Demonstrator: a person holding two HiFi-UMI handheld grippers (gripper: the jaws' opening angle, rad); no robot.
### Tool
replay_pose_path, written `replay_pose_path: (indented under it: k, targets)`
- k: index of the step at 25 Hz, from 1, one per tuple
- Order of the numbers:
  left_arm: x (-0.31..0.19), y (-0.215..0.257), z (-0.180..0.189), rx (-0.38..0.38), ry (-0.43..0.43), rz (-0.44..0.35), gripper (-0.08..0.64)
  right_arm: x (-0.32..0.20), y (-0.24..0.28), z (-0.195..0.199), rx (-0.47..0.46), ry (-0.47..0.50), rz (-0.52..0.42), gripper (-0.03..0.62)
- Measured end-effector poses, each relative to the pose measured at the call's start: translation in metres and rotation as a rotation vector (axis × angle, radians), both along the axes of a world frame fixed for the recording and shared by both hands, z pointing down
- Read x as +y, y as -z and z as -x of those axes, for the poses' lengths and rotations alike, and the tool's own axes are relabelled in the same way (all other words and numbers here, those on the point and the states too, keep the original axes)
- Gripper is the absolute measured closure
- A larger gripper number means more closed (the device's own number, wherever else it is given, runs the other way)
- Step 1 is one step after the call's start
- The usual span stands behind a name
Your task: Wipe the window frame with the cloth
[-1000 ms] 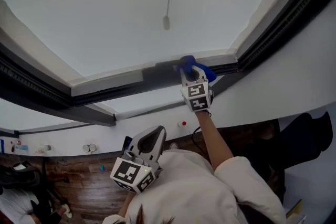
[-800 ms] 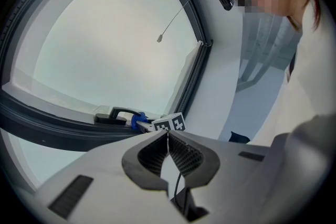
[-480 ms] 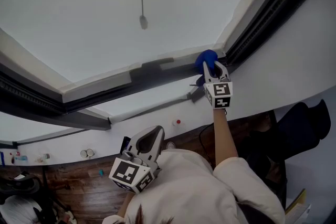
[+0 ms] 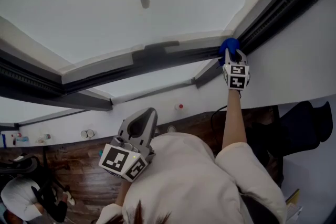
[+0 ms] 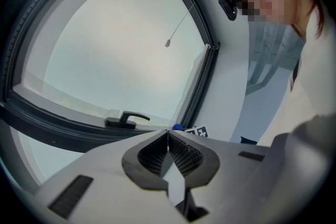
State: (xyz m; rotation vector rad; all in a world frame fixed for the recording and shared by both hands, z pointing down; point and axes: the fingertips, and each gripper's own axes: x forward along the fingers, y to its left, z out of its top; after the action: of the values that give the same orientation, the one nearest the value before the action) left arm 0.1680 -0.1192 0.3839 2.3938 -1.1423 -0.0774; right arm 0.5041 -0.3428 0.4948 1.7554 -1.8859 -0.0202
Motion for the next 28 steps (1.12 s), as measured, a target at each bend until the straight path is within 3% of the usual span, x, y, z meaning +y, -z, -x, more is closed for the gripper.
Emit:
replay_pose_path:
  k: [3,6,8,11,19,28]
  targets:
    - [-0.012,0.000,0.040,-0.006,0.128,0.002,0.549,-0.008,0.003,-0.001,0.024,-0.004,-0.020,0.546]
    - [-0.014,-0.006,0.081,-0.038,0.240,0.021,0.549,-0.004,0.002,0.000,-0.011,-0.019,-0.058,0.546]
    - [-0.013,-0.007,0.102,-0.067,0.300,0.029,0.549,-0.002,-0.001,0.004,-0.022,-0.016,-0.071,0.546]
    - [-0.012,-0.007,0.120,-0.094,0.360,0.028,0.549,-0.002,-0.003,0.012,0.035,0.003,-0.055,0.546]
    - [-0.014,-0.007,0.114,-0.085,0.342,0.024,0.549,0.008,-0.005,0.056,0.045,0.064,-0.045,0.546]
    - [-0.016,-0.007,0.102,-0.070,0.302,0.019,0.549,0.012,-0.005,0.080,0.033,0.089,-0.049,0.546]
